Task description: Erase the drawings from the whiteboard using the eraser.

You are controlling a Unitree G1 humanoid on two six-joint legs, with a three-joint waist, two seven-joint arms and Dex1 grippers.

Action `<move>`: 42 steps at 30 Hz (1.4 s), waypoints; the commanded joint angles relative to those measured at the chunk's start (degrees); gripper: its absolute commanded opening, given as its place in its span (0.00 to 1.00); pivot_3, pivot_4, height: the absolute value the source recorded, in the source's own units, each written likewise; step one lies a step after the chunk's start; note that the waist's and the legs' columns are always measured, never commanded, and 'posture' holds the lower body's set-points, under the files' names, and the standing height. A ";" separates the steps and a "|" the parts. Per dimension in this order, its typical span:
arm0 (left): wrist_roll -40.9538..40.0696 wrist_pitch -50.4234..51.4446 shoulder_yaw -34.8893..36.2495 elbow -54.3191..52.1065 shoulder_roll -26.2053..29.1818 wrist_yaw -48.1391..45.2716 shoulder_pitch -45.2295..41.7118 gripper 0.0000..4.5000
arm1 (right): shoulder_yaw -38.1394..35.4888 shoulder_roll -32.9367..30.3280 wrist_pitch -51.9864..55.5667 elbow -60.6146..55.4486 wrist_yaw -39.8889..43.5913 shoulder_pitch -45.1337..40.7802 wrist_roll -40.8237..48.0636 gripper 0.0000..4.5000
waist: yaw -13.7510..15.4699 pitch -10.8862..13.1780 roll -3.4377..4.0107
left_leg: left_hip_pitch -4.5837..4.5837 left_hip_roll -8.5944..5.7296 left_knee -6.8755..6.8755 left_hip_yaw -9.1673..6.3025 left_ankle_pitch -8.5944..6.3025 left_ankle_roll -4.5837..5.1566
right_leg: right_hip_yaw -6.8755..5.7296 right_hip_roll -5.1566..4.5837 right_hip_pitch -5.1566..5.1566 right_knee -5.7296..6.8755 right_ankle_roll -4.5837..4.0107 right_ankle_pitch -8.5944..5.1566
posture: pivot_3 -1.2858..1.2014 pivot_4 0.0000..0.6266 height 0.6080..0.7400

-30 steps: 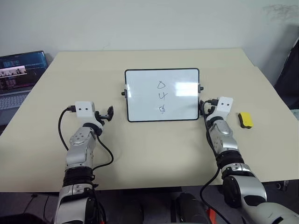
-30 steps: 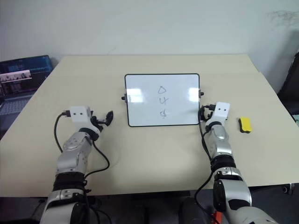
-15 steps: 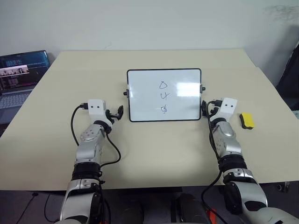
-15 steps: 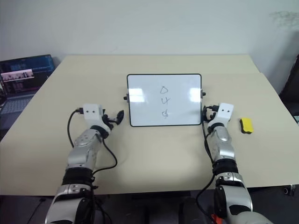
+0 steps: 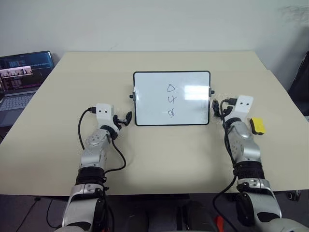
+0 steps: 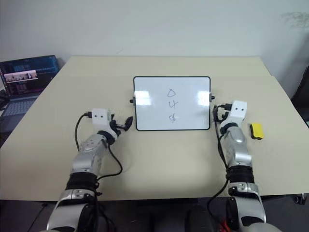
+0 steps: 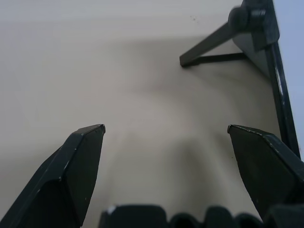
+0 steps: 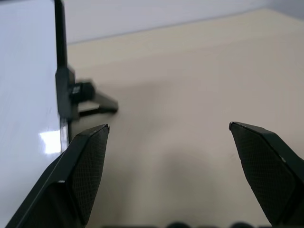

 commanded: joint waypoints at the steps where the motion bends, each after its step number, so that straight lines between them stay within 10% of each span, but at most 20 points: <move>1: -2.23 2.32 0.09 -4.76 3.24 -5.91 0.58 1.00 | -2.46 -3.66 8.53 -4.62 1.01 -2.01 3.20 0.98 | 0.00 0.00 0.00 | 0.00 0.00 0.00 0.00 0.00 0.00 | 0.00 0.00 0.00 0.00 0.00 0.00 | 0.52 0.24 1.00; 15: -14.98 20.88 -6.79 -25.53 16.96 -33.42 -5.47 1.00 | -5.21 -25.02 33.87 -5.41 11.24 -4.79 7.34 0.98 | 0.07 0.37 -0.01 | -0.10 0.00 -0.02 0.02 -0.01 0.02 | -0.04 0.00 0.01 -0.15 -0.01 -0.02 | 0.52 0.24 1.00; 42: -4.48 10.68 -27.67 -8.61 -13.24 -37.24 -16.87 1.00 | -3.18 -33.87 51.03 -0.78 18.49 -4.67 6.79 0.98 | 1.09 0.61 -0.04 | -0.26 -0.02 0.03 0.04 -0.02 0.04 | -0.06 -0.01 -0.01 -0.32 0.01 -0.02 | 0.52 0.24 1.00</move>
